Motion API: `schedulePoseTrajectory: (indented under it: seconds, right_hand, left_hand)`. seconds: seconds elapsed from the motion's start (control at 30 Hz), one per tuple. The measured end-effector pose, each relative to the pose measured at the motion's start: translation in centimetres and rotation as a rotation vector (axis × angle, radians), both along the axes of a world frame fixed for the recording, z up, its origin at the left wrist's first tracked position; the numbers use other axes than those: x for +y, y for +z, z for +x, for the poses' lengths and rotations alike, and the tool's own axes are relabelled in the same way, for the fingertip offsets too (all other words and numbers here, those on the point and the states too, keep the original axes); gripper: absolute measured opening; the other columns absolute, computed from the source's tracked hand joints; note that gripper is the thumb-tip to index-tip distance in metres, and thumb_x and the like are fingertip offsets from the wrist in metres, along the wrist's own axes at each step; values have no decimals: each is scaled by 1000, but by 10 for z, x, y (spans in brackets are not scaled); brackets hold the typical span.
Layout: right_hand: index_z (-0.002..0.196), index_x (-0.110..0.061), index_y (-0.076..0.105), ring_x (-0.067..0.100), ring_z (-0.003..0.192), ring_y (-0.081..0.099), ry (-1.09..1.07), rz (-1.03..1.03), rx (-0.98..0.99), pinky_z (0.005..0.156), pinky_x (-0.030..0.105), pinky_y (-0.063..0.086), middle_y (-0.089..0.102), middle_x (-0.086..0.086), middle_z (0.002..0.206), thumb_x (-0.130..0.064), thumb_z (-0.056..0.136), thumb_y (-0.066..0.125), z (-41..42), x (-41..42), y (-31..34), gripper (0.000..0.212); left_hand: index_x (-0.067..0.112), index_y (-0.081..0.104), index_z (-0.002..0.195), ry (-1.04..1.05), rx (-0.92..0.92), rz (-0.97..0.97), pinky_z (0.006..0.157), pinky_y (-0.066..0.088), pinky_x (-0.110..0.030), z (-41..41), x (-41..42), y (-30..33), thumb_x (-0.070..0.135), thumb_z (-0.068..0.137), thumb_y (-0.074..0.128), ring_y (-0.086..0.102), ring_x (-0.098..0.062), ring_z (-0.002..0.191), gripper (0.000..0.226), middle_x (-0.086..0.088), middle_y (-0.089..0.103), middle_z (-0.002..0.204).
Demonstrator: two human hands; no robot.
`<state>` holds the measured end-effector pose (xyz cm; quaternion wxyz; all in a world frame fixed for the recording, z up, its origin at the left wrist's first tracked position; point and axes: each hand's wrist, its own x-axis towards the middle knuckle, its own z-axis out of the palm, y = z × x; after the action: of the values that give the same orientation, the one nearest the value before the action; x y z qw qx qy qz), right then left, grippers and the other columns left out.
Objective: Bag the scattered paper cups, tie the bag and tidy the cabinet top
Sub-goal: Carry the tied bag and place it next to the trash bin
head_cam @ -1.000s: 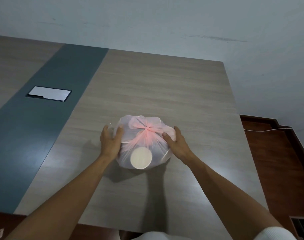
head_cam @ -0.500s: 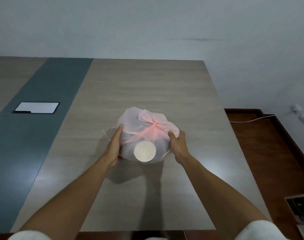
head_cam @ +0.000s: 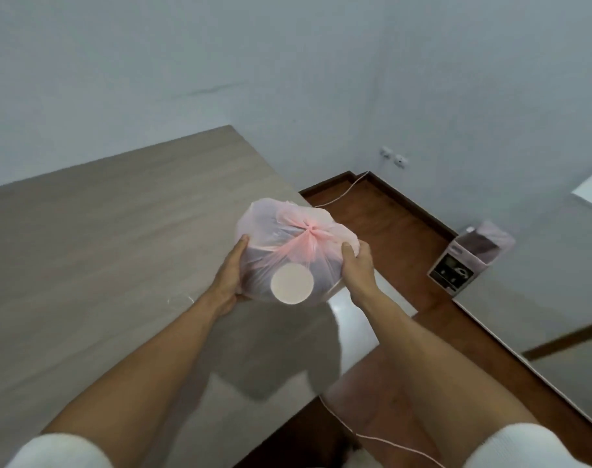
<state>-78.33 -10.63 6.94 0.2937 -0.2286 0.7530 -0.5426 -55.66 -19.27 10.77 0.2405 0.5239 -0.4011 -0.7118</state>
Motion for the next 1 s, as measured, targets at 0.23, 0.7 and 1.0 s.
schedulePoseTrajectory:
  seconds: [0.23,0.7,1.0]
  right_hand:
    - [140,-17,43,20,111,57,-313,-3,46,89,33,48,56,3,126,-33,103,42,-103,91,11,41]
    - [140,-7,45,31,122,54,-532,50,102,95,28,38,57,14,134,-23,102,45,-358,227,5,41]
    - [139,-13,44,23,110,53,-485,61,76,97,34,43,56,4,123,-29,102,44,-473,236,-2,40]
  left_hand:
    - [42,56,124,-313,-1,-93,72,54,-39,-139,35,8,71,93,43,61,-12,98,45,15,65,109]
    - [17,71,122,-543,168,-216,93,53,-65,-436,119,-20,77,87,51,70,-39,109,72,-15,73,119]
    - [23,71,124,-466,149,-188,98,53,-57,-552,126,-23,82,75,63,71,-34,110,78,-10,73,122]
